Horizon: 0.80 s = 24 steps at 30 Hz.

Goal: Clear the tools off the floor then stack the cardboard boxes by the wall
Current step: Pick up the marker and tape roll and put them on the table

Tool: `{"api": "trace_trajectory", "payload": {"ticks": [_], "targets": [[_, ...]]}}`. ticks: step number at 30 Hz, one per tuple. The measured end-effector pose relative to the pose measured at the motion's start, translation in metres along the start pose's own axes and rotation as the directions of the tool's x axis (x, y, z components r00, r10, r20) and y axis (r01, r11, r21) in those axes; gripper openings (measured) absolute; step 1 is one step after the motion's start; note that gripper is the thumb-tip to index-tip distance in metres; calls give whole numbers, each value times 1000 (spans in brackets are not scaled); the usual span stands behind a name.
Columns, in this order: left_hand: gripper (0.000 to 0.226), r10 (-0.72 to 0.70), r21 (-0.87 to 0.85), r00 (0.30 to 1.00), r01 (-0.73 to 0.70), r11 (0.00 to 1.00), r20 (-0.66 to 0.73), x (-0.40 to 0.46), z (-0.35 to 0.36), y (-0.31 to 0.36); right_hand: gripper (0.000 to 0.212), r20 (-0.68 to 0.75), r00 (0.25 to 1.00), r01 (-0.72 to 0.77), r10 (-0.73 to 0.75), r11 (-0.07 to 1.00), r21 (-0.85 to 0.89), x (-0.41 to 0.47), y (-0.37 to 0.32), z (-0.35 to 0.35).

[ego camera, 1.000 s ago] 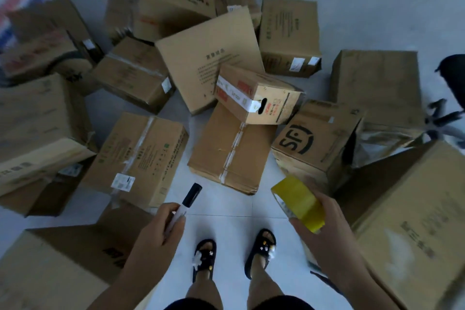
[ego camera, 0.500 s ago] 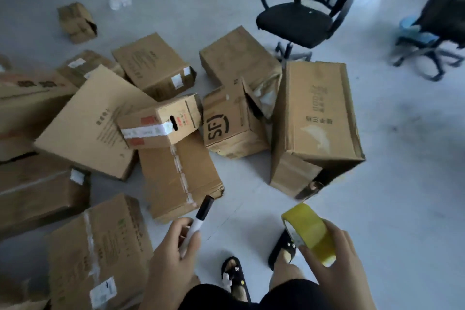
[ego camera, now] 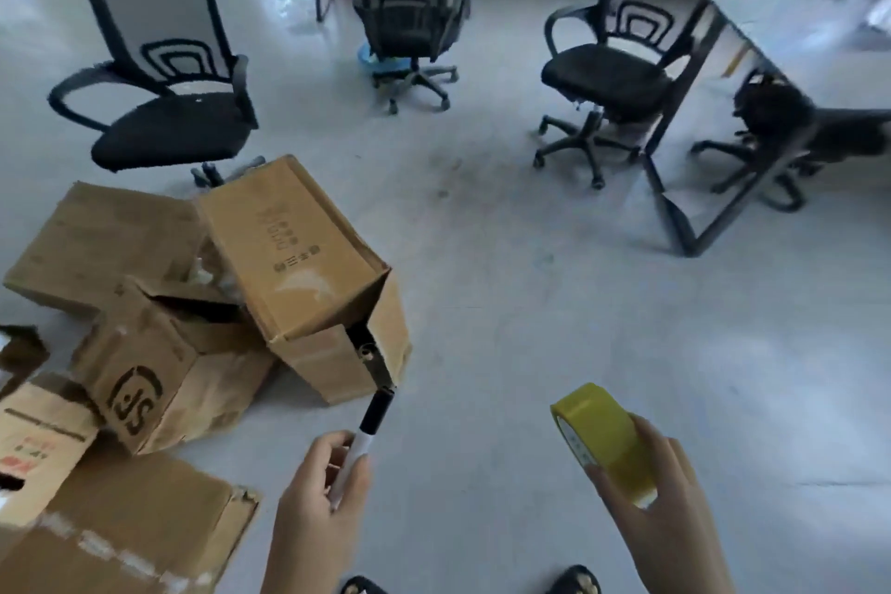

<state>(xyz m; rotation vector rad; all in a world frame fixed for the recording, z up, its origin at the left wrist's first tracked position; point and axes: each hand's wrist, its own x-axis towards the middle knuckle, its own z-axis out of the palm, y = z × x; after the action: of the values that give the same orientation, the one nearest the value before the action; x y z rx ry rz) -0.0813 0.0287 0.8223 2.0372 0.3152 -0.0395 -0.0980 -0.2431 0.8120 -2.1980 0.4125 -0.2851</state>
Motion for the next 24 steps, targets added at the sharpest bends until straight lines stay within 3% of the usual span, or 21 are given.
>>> {"api": "trace_trajectory", "payload": {"ticks": [5,9,12,18,24], "targets": [[47,35,-15,991,-33,999,128,7,123,64,60,-164,986,-32,26,999,-36,33,80,-92],[42,82,-26,974,-78,997,209,13,206,106,63,-199,969,-159,146,986,-50,70,134,-150],[40,94,-16,968,-93,996,234,30,256,132,64,-244,958,-170,148,983,-71,104,163,-180],[47,127,11,958,-134,991,258,88,338,176,62,-311,931,-212,193,977,-26,186,191,-206],[47,203,-10,886,-219,976,417,189,443,258,64,-431,874,-259,227,966,-16,303,216,-224]]}}
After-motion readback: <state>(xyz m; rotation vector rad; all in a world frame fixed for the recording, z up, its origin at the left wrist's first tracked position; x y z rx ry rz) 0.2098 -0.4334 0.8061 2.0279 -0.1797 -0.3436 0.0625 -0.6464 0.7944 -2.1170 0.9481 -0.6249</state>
